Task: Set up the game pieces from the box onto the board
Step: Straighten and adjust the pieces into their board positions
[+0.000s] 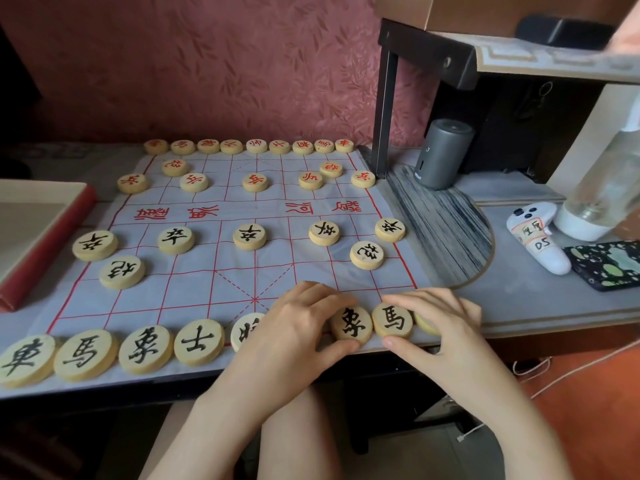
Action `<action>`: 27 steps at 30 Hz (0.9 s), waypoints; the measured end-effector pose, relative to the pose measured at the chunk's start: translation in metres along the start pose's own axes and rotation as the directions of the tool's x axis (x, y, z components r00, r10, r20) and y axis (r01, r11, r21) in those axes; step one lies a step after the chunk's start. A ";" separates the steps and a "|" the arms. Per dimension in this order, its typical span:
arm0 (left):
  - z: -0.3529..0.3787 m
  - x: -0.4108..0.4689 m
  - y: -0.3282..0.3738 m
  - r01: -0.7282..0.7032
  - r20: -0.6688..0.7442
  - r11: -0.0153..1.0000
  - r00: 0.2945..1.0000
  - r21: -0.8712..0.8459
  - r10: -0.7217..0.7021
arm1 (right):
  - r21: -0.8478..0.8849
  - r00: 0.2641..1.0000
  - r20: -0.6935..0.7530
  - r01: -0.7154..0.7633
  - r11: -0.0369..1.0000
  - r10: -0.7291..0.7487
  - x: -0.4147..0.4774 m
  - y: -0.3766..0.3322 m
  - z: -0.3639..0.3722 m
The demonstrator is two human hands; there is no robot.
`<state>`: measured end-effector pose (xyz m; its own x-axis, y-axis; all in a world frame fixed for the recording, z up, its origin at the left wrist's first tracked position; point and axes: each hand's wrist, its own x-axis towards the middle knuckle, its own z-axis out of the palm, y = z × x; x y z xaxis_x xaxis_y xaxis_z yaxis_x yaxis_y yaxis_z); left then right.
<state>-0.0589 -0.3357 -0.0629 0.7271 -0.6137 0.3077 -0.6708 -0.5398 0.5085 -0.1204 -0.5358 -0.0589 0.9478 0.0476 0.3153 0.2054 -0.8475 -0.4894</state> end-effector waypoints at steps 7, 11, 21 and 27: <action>-0.005 0.003 0.003 -0.002 0.026 1.000 1.000 -0.025 0.003 | 0.025 1.000 0.011 -0.001 1.000 0.000 0.002 0.001 -0.007; -0.027 0.021 0.006 -0.013 0.057 0.998 0.998 0.057 0.009 | 0.069 0.996 0.023 -0.082 0.994 0.080 0.017 0.009 -0.023; -0.033 0.103 -0.017 0.027 0.232 0.997 0.972 0.074 -0.044 | 0.040 0.984 0.122 -0.132 0.990 0.126 0.103 0.039 -0.034; -0.019 0.116 -0.022 -0.010 0.220 0.994 0.975 0.112 -0.015 | 0.038 0.968 0.233 -0.099 0.994 0.087 0.137 0.052 -0.025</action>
<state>0.0430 -0.3844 -0.0234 0.6872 -0.7173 0.1152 -0.6901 -0.5950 0.4121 0.0140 -0.5871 -0.0209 0.9928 0.0953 0.0730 0.1198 -0.8274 -0.5487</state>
